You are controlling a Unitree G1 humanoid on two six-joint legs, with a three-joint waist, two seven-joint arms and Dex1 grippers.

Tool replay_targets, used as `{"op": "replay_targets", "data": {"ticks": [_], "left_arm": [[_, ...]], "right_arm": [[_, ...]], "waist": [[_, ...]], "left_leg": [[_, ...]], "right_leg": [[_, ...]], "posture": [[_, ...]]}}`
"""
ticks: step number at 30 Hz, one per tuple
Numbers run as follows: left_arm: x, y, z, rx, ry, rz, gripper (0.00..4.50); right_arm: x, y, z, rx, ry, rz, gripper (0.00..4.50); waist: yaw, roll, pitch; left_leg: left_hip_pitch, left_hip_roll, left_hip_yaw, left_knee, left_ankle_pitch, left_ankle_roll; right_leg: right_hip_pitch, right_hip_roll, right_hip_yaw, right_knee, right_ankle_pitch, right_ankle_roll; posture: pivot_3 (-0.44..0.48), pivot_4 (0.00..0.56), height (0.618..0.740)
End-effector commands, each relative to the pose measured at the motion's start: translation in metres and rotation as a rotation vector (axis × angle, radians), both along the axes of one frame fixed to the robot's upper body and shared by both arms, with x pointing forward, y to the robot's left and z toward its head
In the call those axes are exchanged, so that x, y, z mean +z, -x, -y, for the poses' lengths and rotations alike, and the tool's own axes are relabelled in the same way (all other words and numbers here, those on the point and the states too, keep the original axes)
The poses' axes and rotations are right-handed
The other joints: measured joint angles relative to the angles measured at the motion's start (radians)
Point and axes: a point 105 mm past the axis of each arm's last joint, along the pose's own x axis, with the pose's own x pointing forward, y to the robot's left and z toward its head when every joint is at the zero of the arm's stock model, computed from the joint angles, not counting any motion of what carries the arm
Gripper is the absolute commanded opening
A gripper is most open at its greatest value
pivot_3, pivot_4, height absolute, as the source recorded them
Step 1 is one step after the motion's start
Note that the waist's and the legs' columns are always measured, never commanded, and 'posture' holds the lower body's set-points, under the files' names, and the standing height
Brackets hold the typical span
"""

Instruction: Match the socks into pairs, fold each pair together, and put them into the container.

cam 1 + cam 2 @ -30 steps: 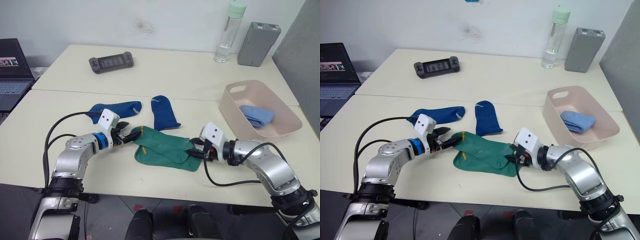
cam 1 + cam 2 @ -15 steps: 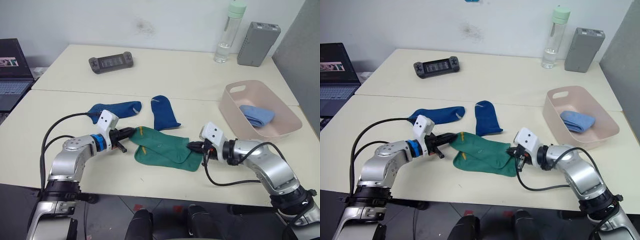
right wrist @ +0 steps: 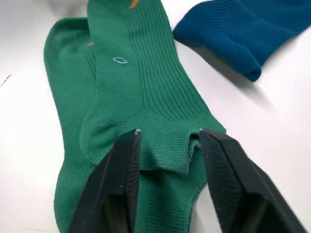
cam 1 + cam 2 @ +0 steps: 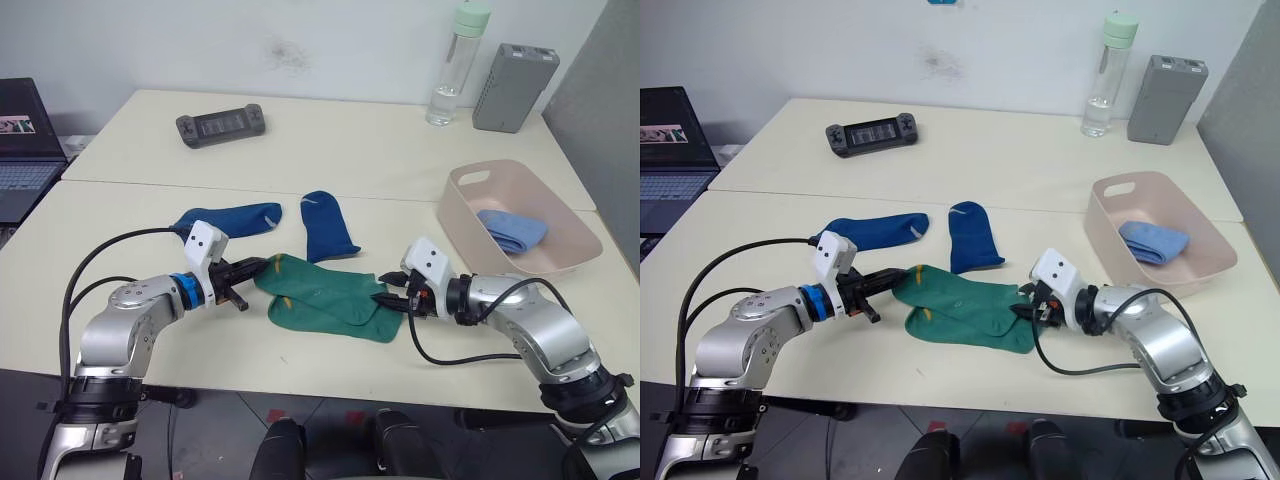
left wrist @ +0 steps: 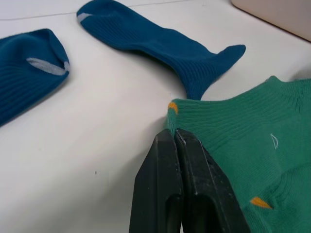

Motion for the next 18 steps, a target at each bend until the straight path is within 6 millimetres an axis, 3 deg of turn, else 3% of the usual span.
{"op": "replay_targets", "data": {"ticks": [1, 7, 11, 13, 18], "left_arm": [[0.014, 0.000, -0.001, -0.007, -0.017, 0.061, 0.00], [0.014, -0.002, 0.000, -0.009, -0.017, 0.065, 0.00], [0.014, -0.002, 0.002, -0.013, -0.017, 0.066, 0.00], [0.014, -0.001, 0.002, -0.013, -0.017, 0.066, 0.00], [0.013, 0.000, 0.000, -0.008, -0.019, 0.067, 0.00]], "right_arm": [[0.006, -0.004, 0.000, -0.018, 0.005, 0.027, 1.98], [0.001, -0.003, 0.002, -0.032, 0.019, -0.008, 1.98], [-0.005, -0.003, 0.005, -0.050, 0.035, -0.050, 1.07], [-0.005, -0.002, 0.005, -0.055, 0.030, -0.061, 1.07], [-0.002, -0.002, 0.003, -0.048, 0.010, -0.065, 0.05]], "waist": [[0.000, 0.000, 0.000], [0.000, 0.000, 0.000], [0.000, 0.000, 0.000], [0.000, 0.000, 0.000], [0.000, 0.000, 0.000]], "left_leg": [[0.000, 0.000, 0.000, 0.000, 0.000, 0.000], [0.000, 0.000, 0.000, 0.000, 0.000, 0.000], [0.000, 0.000, 0.000, 0.000, 0.000, 0.000], [0.000, 0.000, 0.000, 0.000, 0.000, 0.000], [0.000, 0.000, 0.000, 0.000, 0.000, 0.000]], "right_leg": [[0.000, 0.000, 0.000, 0.000, 0.000, 0.000], [0.000, 0.000, 0.000, 0.000, 0.000, 0.000], [0.000, 0.000, 0.000, 0.000, 0.000, 0.000], [0.000, 0.000, 0.000, 0.000, 0.000, 0.000], [0.000, 0.000, 0.000, 0.000, 0.000, 0.000]], "posture": [[0.000, 0.150, 0.740], [0.000, 0.150, 0.740], [0.000, 0.150, 0.740], [0.000, 0.150, 0.740], [0.000, 0.150, 0.740]]}}
